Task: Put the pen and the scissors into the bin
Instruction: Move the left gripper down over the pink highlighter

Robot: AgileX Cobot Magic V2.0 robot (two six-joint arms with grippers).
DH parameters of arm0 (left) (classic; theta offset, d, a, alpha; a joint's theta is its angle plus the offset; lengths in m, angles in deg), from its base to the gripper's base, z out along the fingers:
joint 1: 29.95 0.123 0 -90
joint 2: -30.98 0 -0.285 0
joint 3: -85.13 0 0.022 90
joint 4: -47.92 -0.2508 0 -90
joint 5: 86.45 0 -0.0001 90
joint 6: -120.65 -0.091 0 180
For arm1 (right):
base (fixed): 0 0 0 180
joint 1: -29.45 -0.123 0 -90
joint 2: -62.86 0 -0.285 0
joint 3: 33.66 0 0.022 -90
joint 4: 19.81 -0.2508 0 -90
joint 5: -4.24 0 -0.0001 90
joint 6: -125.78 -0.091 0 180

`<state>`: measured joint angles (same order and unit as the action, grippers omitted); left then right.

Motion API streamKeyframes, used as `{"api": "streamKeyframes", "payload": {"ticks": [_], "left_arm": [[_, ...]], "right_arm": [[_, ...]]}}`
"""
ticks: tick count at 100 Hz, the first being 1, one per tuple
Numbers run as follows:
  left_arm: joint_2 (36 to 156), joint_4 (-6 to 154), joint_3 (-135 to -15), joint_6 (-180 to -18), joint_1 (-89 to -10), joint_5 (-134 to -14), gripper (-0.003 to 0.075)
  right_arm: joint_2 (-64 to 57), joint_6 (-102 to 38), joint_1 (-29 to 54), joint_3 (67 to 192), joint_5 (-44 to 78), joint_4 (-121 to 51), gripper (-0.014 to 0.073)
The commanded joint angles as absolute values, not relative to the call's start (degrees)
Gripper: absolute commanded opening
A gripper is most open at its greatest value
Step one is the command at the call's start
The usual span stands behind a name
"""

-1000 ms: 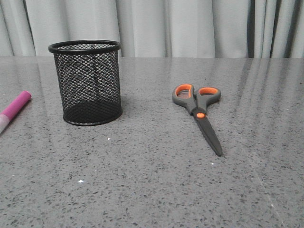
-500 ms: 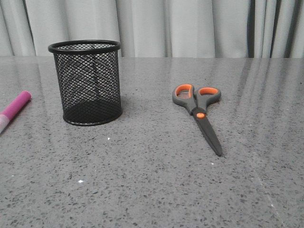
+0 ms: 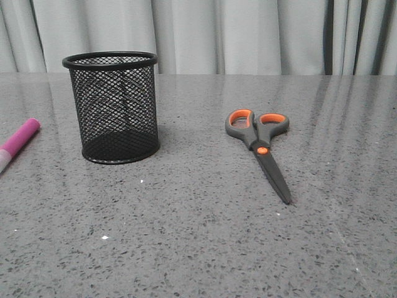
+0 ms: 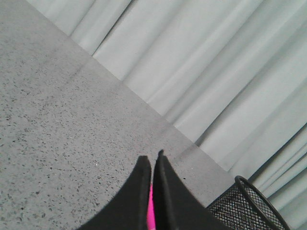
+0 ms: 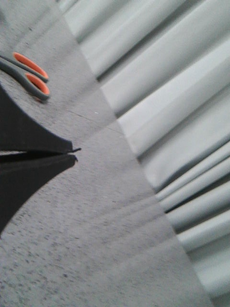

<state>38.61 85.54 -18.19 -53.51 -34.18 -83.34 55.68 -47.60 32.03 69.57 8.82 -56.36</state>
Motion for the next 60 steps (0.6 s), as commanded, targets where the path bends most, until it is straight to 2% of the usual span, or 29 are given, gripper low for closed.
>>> {"api": "streamKeyframes", "payload": {"ticks": [1,29,43,60], "left_arm": [[39.3,85.5,-22.2,-53.3,-34.0,-85.1,-0.0022],[54.3,69.6,-38.0,-54.6,-34.0,-68.7,-0.0022],[63.8,69.4,-47.2,-62.3,-34.0,-58.4,-0.0022],[71.7,69.4,-54.6,-62.6,-34.0,-49.3,-0.0022]], "right_arm": [[53.9,-47.4,32.4,73.7,8.1,-56.8,-0.0062],[36.9,-41.3,32.4,87.2,21.8,-56.2,-0.0062],[26.0,-41.2,32.4,95.1,28.7,-56.2,-0.0063],[16.3,-41.2,32.4,102.1,36.5,-56.2,-0.0069]]}}
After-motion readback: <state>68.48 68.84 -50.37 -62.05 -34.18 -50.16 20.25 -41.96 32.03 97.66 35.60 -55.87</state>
